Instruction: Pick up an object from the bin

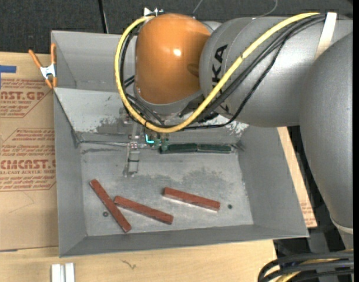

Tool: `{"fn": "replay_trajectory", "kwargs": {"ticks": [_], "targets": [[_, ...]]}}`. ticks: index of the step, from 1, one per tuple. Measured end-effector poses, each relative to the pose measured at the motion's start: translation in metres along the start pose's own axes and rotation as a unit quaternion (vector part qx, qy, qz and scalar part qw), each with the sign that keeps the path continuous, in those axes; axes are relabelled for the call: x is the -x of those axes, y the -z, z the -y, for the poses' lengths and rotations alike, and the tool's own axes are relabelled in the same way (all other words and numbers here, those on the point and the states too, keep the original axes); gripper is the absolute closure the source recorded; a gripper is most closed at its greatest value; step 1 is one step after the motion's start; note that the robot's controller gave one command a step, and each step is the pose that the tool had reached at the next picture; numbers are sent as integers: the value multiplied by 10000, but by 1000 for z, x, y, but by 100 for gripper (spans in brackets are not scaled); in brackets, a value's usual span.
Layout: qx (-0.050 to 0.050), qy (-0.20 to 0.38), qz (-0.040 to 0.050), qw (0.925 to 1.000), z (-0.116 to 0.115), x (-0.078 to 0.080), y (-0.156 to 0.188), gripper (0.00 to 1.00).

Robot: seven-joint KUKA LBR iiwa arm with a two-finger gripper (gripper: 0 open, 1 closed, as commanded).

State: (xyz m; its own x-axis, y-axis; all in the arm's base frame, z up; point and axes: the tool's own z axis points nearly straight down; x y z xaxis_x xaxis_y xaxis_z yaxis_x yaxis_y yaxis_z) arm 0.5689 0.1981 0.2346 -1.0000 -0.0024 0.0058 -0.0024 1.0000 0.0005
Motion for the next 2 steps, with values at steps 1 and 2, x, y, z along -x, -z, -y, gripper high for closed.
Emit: {"fn": "replay_trajectory", "kwargs": {"ticks": [1,2], "targets": [[-10,56,-13,10000,35,-32,-142,0],[-1,-204,12,9998,28,-82,-167,0]]}}
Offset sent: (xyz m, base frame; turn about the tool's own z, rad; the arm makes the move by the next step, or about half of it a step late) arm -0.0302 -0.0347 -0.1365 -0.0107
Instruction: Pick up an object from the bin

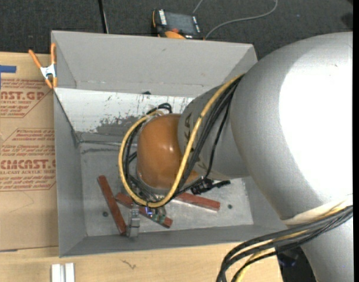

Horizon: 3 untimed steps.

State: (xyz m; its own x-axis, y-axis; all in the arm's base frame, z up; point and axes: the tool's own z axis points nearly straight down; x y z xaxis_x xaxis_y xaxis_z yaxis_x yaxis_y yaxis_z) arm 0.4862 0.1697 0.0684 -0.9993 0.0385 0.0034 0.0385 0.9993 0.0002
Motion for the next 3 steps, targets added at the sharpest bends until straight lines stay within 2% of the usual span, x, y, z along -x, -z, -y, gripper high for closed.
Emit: {"fn": "replay_trajectory", "kwargs": {"ticks": [1,2,3], "targets": [[5,-5,21,10000,1,3,2,100],[22,-9,64,10000,-7,36,121,100],[3,1599,59,9871,-8,61,189,100]]}}
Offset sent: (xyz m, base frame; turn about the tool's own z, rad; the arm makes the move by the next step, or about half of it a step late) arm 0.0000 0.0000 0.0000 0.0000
